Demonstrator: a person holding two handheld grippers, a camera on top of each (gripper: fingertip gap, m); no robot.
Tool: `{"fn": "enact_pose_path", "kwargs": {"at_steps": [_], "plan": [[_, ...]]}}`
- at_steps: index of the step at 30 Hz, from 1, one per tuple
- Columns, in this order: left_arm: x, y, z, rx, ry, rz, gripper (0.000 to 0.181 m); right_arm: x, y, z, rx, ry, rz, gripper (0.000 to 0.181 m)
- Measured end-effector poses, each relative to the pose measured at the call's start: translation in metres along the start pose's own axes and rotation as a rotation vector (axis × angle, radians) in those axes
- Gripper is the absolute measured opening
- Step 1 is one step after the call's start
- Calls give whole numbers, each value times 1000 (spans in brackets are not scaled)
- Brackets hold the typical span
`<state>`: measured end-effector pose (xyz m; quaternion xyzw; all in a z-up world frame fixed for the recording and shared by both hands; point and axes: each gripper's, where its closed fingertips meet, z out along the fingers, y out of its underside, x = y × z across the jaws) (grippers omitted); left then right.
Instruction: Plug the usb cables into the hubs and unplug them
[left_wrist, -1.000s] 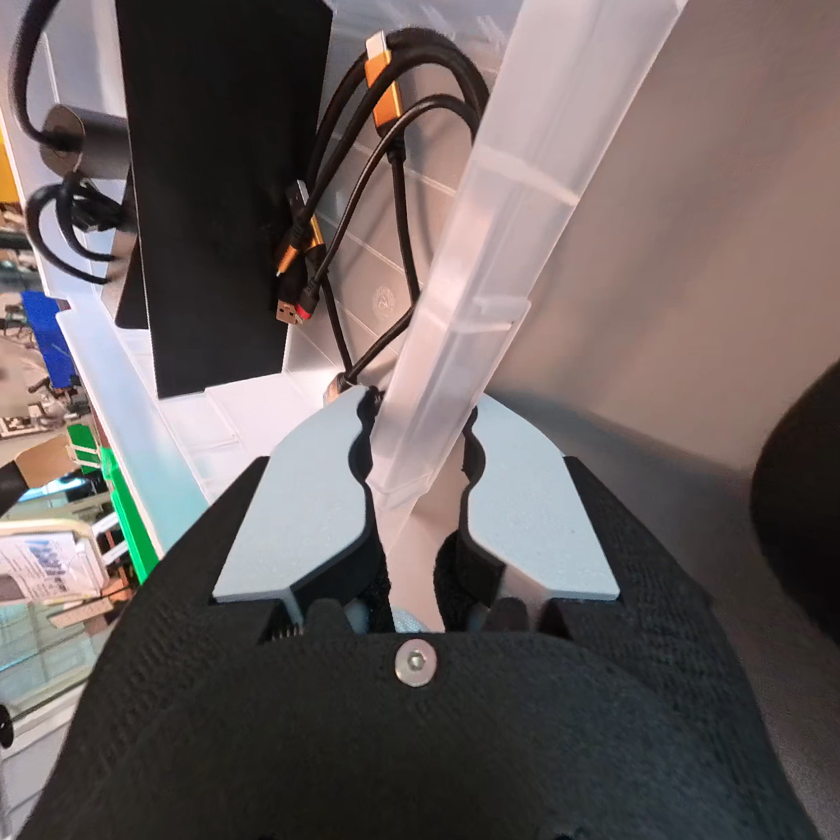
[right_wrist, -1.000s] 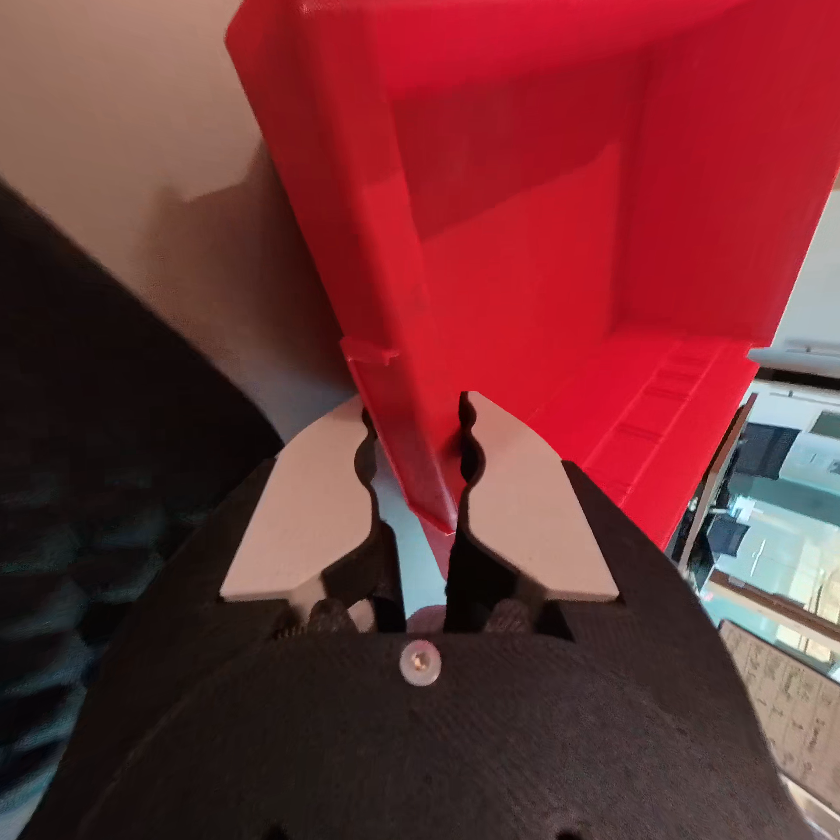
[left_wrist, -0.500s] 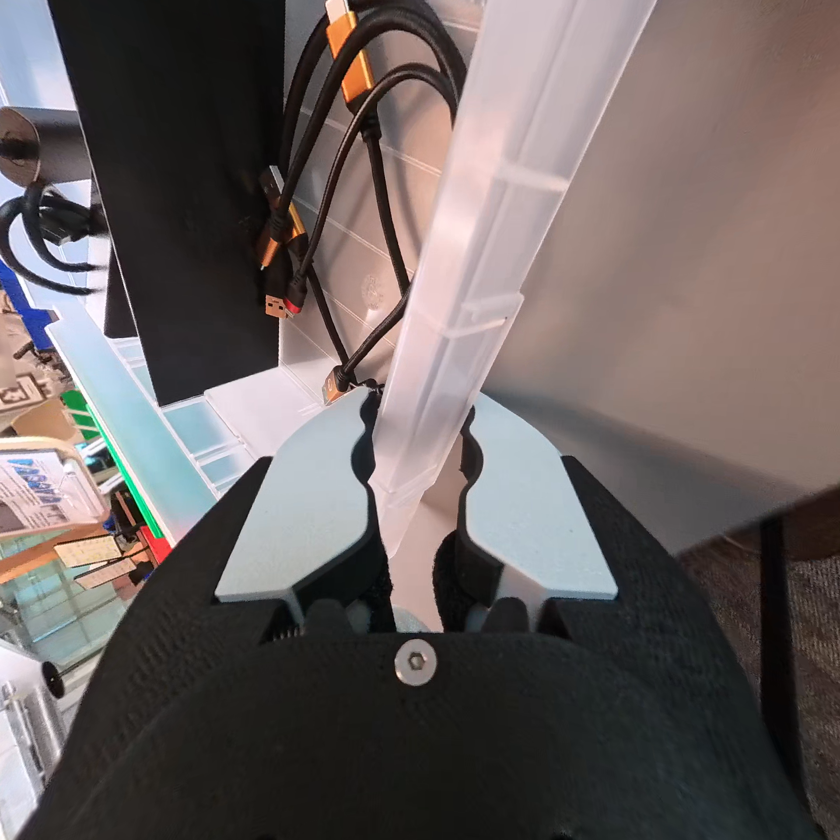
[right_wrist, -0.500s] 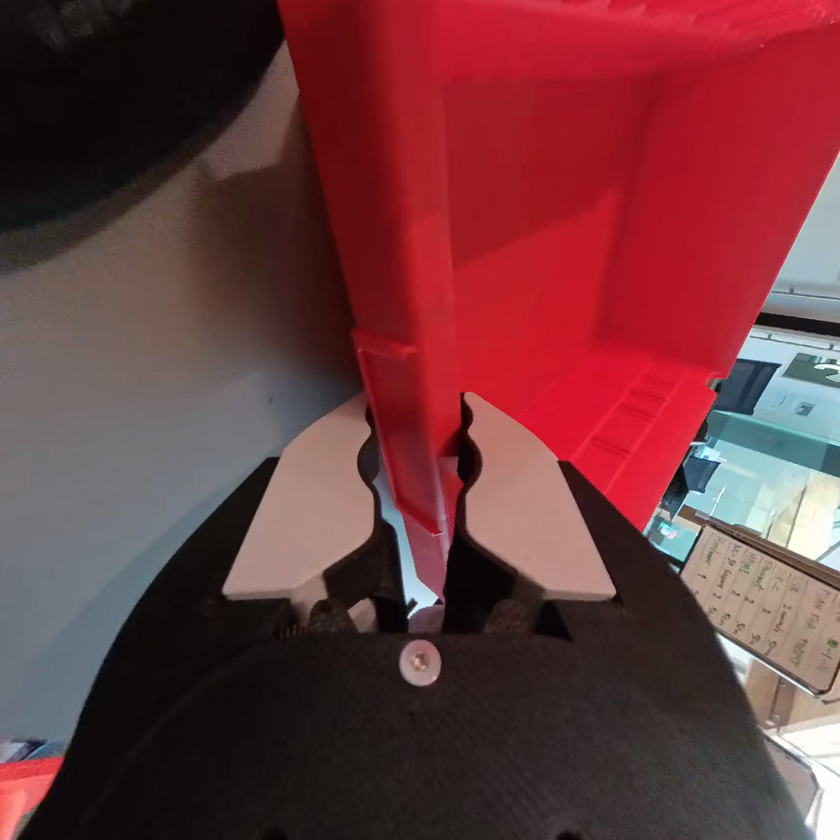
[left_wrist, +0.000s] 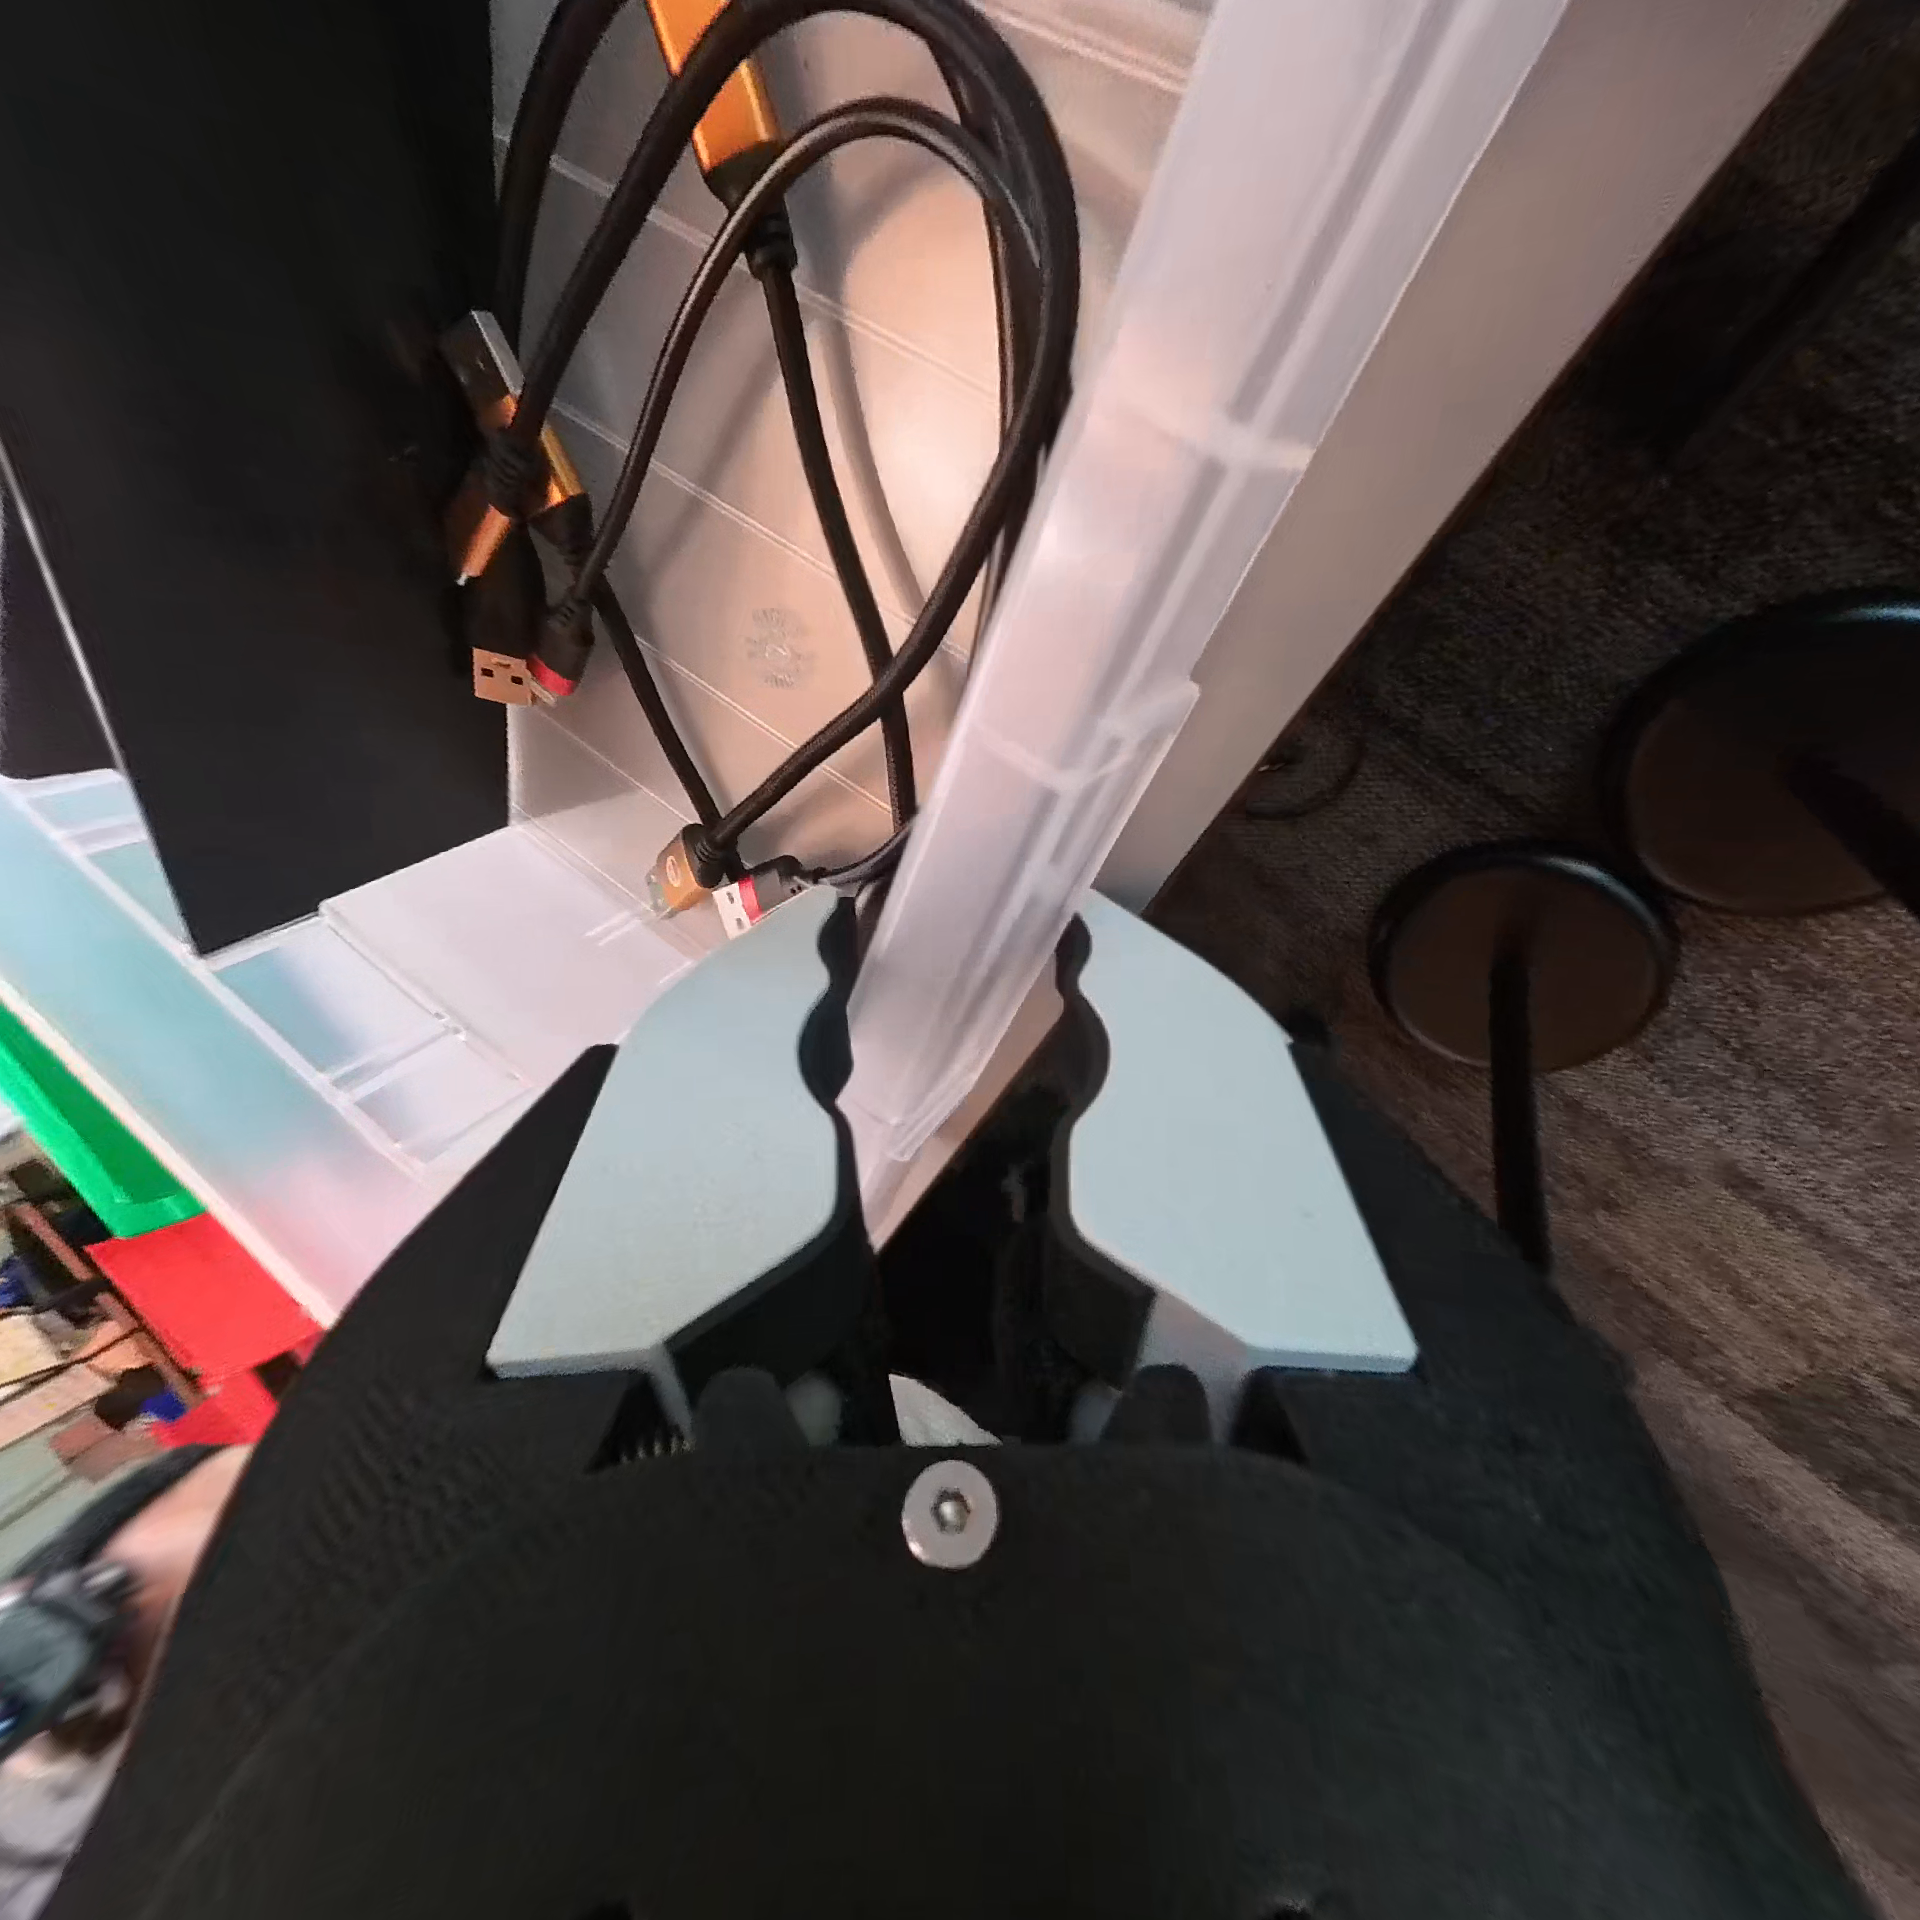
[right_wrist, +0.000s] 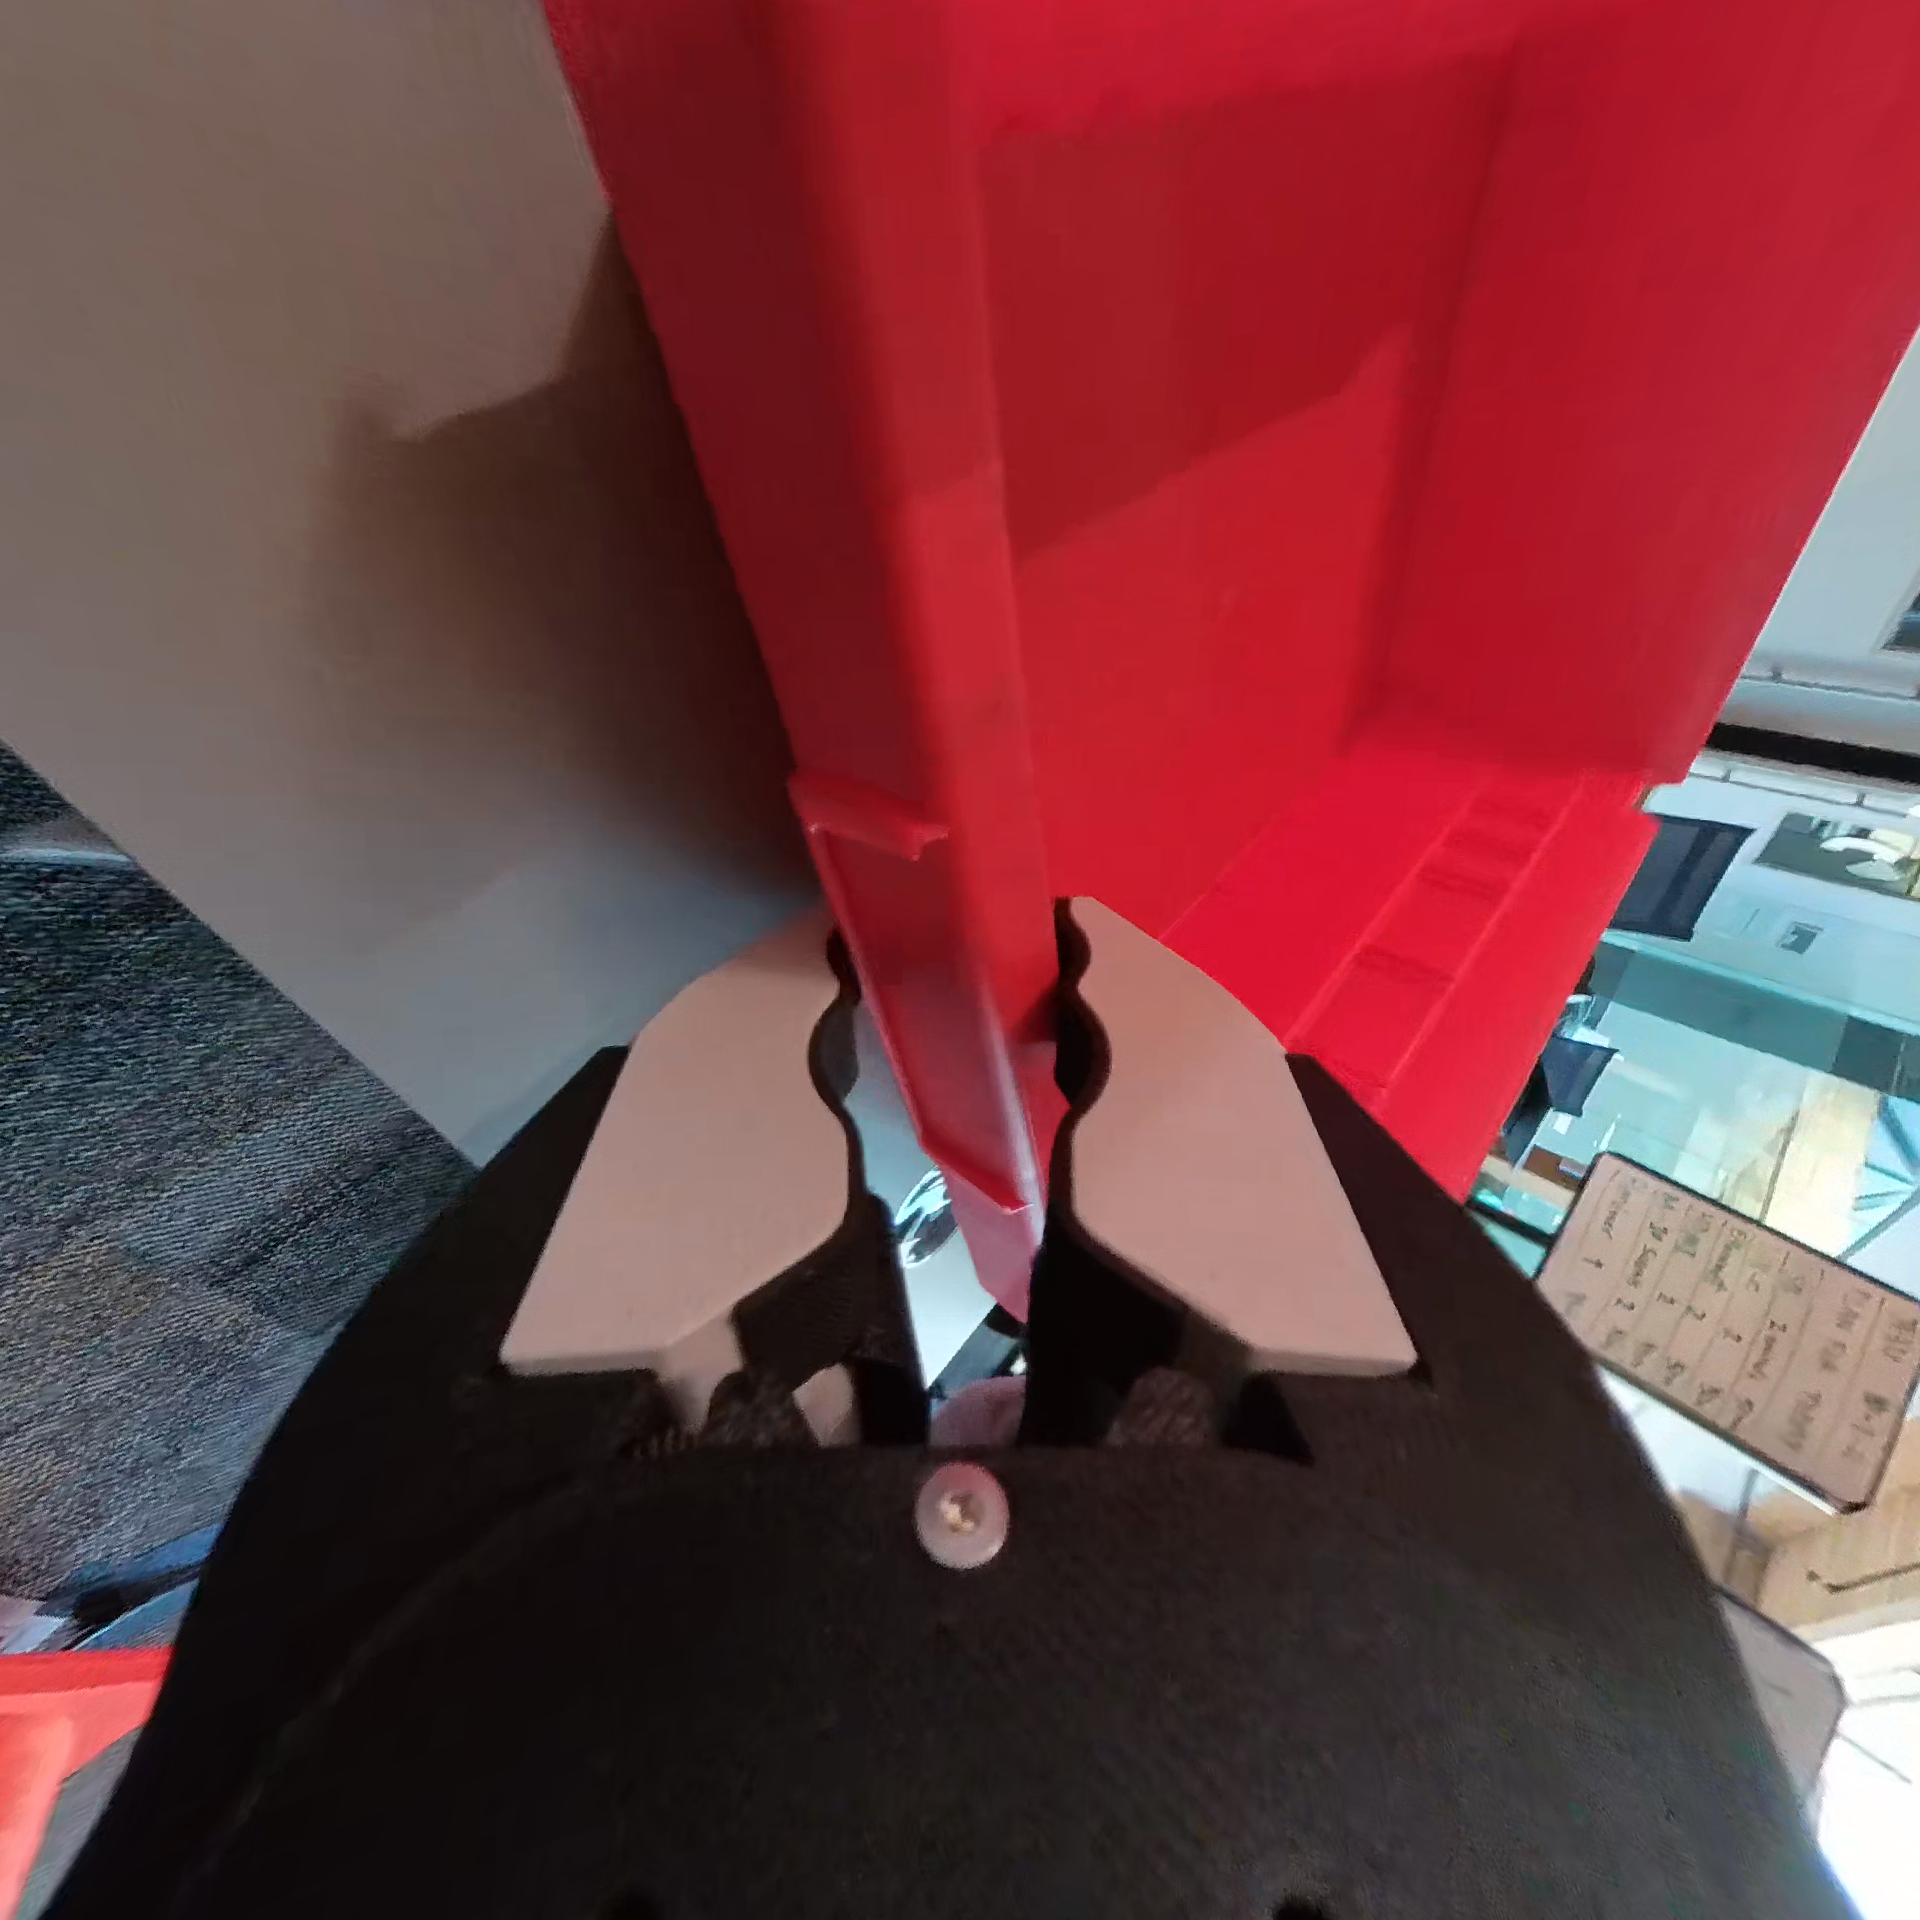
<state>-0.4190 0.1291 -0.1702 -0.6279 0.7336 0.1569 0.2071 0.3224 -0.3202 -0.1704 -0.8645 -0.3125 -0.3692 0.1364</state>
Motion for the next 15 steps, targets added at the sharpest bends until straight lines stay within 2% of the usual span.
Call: {"fn": "enact_pose_path", "kwargs": {"at_steps": [3,5,7,9,11,13,15], "plan": [[8,-15,-8,116,95,-129,44,3,-3,-10,62,-19,131,53],[4,-33,-25,281,117,-204,48,14,-14,-29,185,-6,267,65],[-9,-53,-51,476,80,-256,55,37,-30,-58,372,77,414,72],[-26,-77,-83,716,12,-288,63,66,-57,-102,664,216,529,83],[-41,-94,-113,912,-61,-319,78,94,-80,-159,1020,421,612,93],[-66,-101,-140,1073,-199,-408,100,111,-93,-215,1355,607,683,99],[-95,-102,-164,1214,-371,-526,110,116,-101,-249,1606,713,753,103]]}}
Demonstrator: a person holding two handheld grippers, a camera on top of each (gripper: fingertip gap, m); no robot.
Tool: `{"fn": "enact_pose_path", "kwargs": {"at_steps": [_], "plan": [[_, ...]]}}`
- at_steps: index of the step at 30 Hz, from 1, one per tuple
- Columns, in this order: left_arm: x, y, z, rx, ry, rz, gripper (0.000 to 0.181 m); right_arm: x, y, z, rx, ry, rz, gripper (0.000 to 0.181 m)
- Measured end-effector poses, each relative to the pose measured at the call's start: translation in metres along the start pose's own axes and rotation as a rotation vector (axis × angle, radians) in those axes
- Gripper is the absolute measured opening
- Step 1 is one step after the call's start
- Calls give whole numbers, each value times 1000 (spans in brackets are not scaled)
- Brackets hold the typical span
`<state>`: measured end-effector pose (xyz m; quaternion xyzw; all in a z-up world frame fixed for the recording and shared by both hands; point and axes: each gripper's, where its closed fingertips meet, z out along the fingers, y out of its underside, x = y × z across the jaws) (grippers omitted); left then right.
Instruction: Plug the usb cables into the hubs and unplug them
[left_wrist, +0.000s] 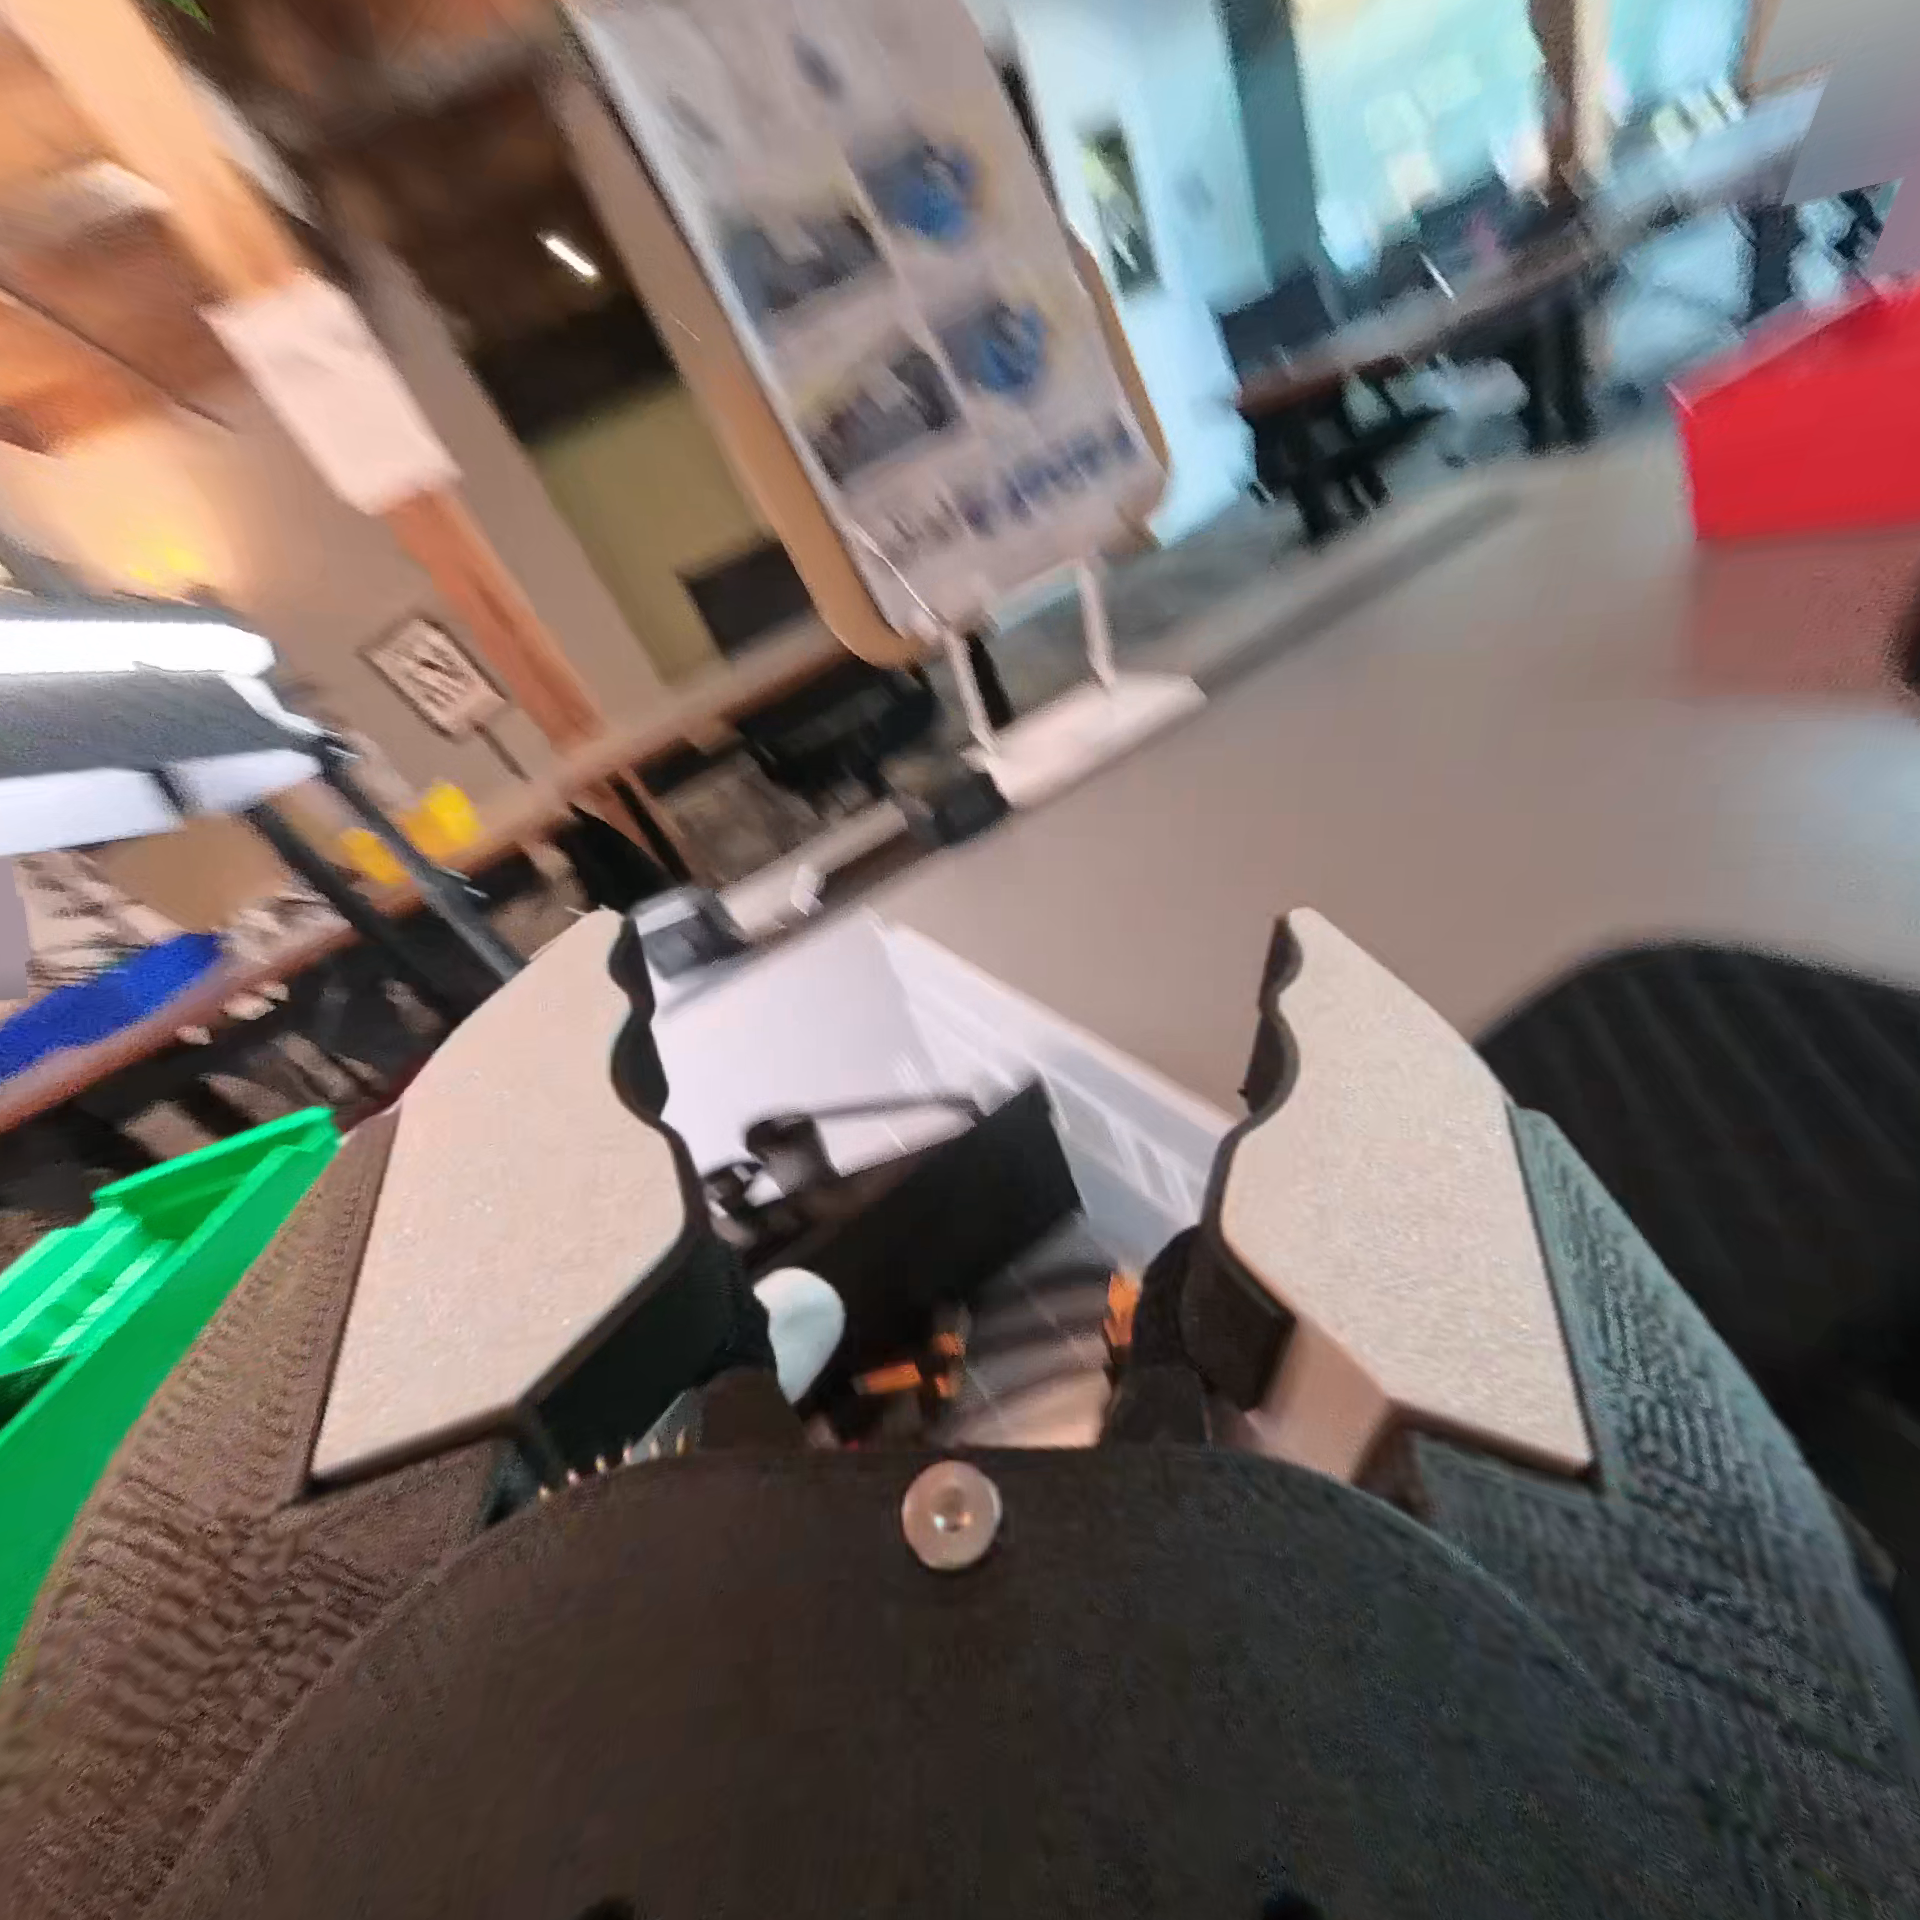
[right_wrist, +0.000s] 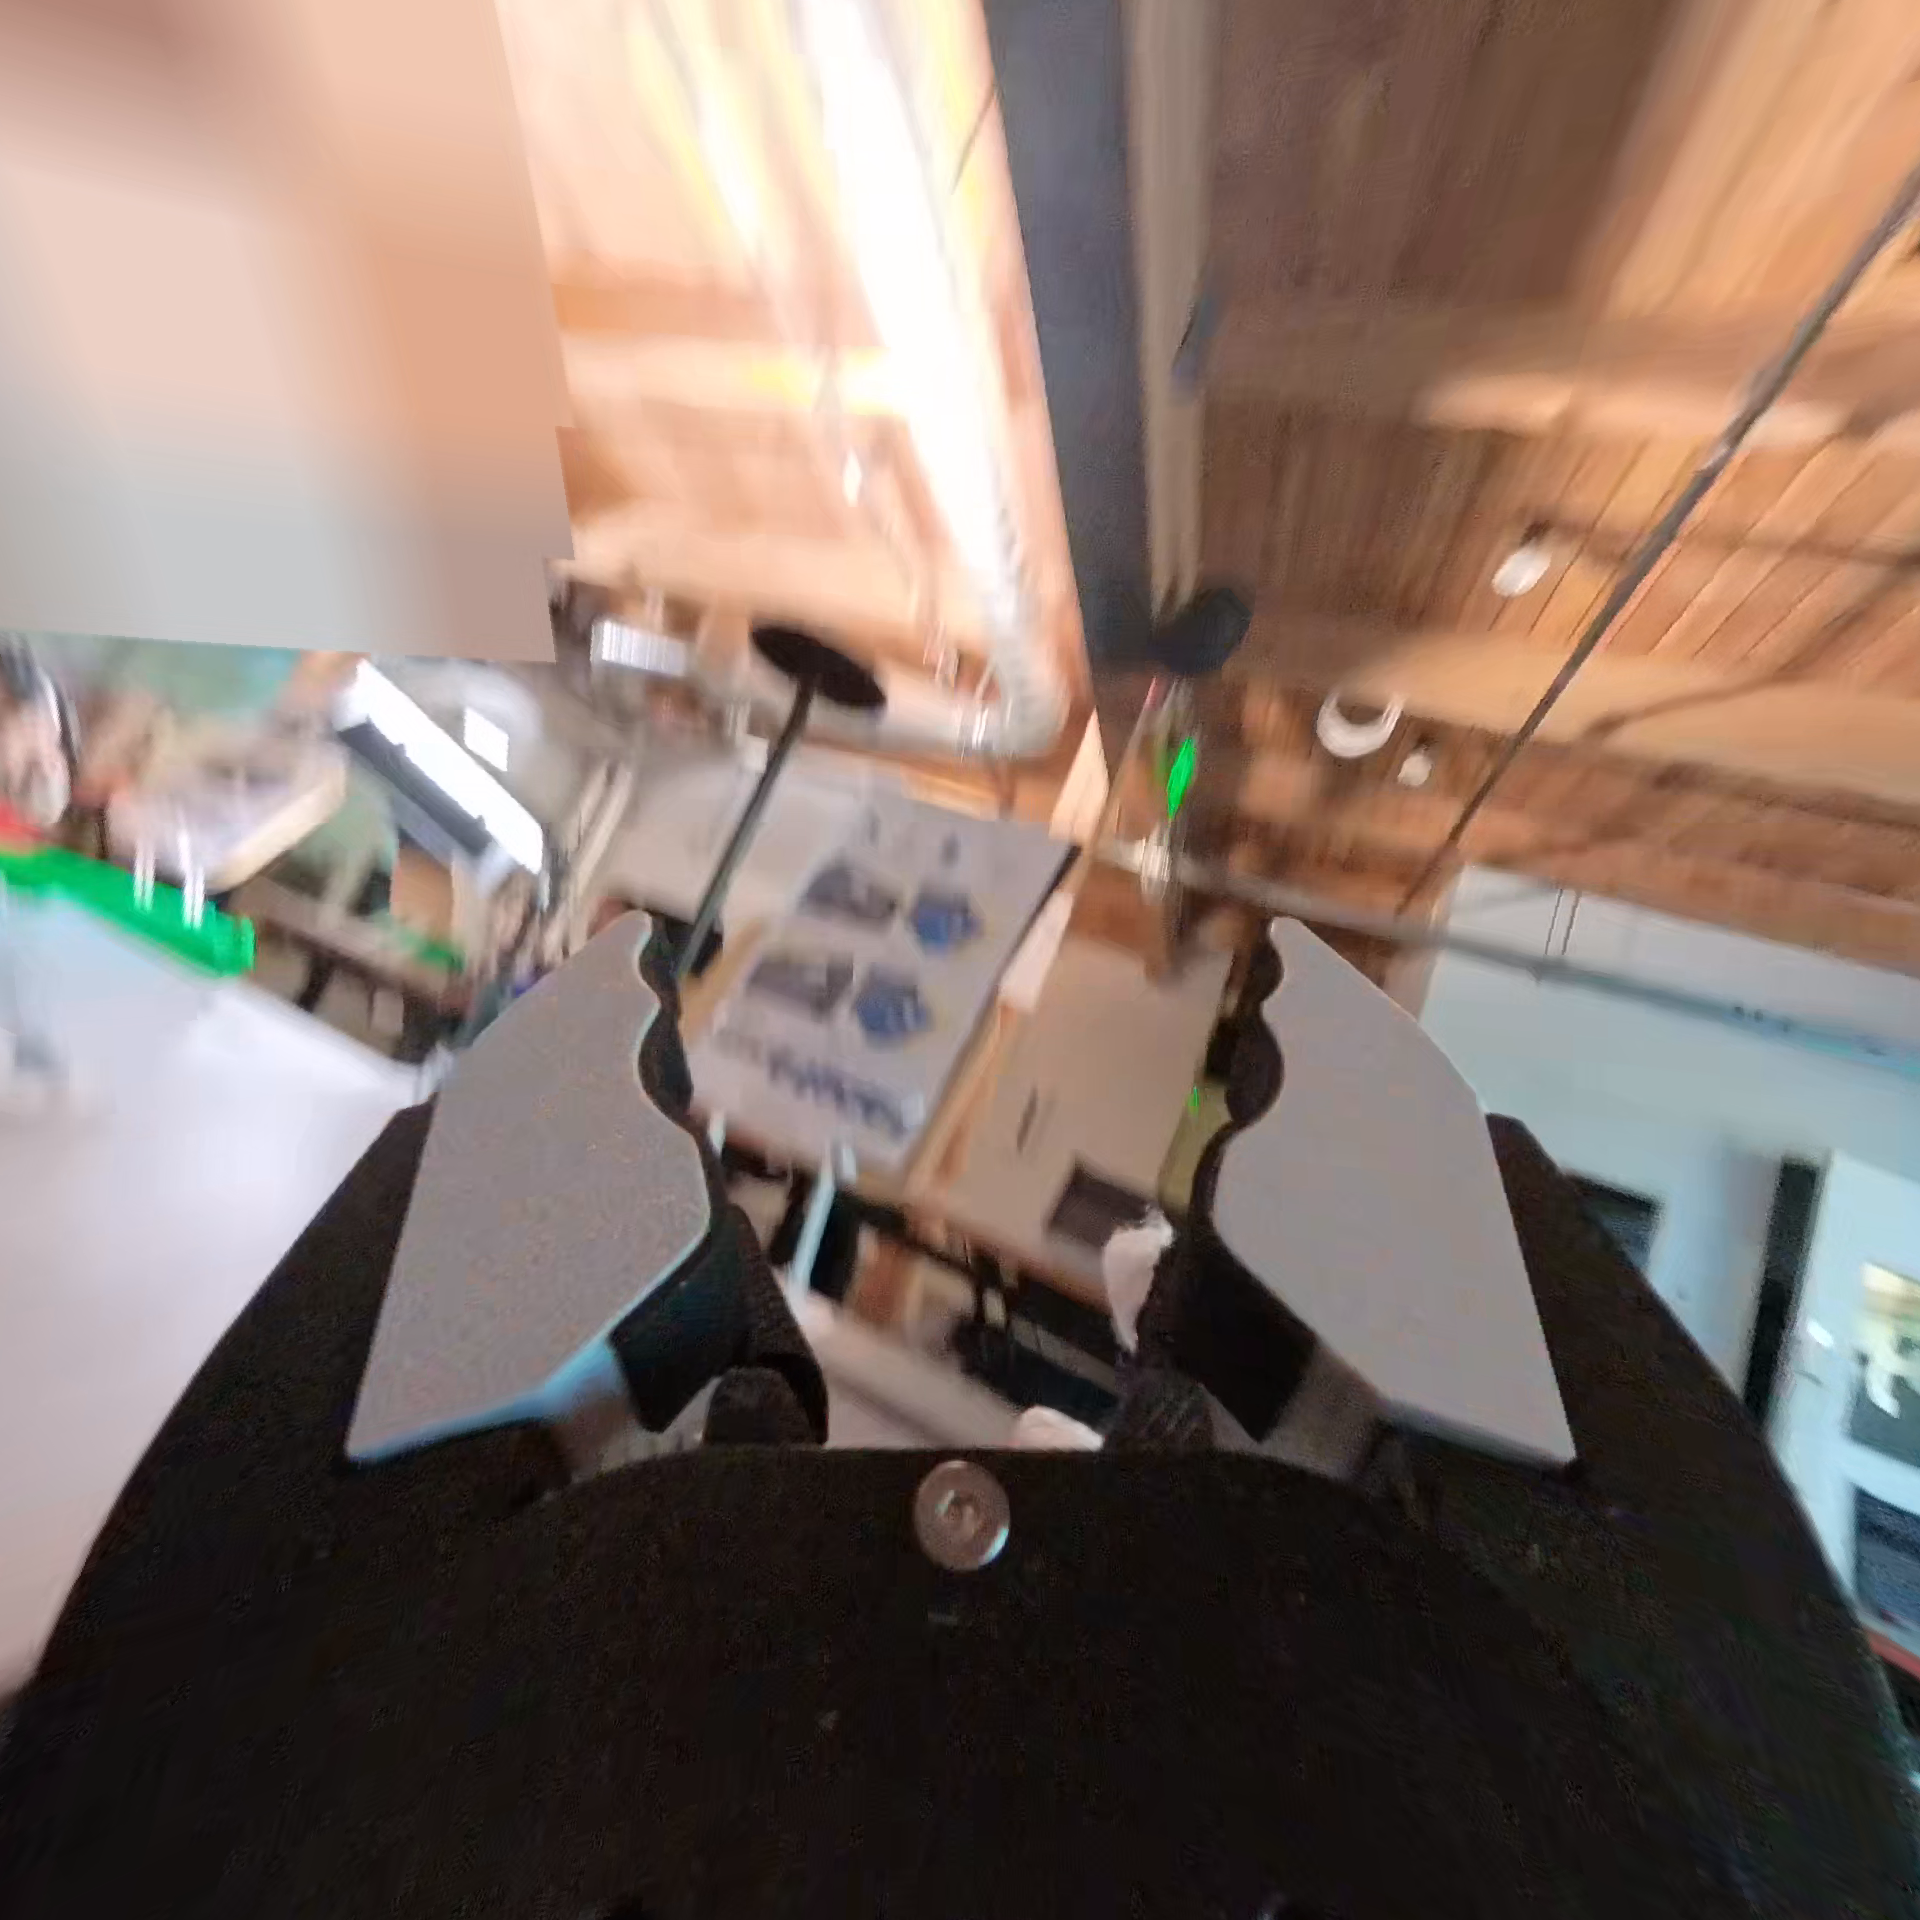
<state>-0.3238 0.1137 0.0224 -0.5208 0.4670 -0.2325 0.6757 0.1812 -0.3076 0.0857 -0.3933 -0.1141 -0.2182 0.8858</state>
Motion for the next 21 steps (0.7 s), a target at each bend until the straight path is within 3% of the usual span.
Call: {"fn": "enact_pose_path", "kwargs": {"at_steps": [2,5,10,13,15,18,21], "plan": [[-18,-11,6,79,-132,-9,111,-10,-10,9,158,49,89,101],[-29,4,24,2,-191,3,106,-41,8,31,227,14,253,99],[-38,78,62,-377,-123,-229,85,-113,66,63,132,-152,387,100],[-42,108,77,-512,-85,-223,63,-145,99,66,43,-217,443,100],[-50,123,81,-606,-114,-173,54,-157,117,64,-3,-236,475,100],[-54,139,86,-741,-141,-217,50,-153,114,64,6,-229,457,99],[-54,150,91,-838,-146,-257,26,-147,117,63,8,-205,504,98]]}}
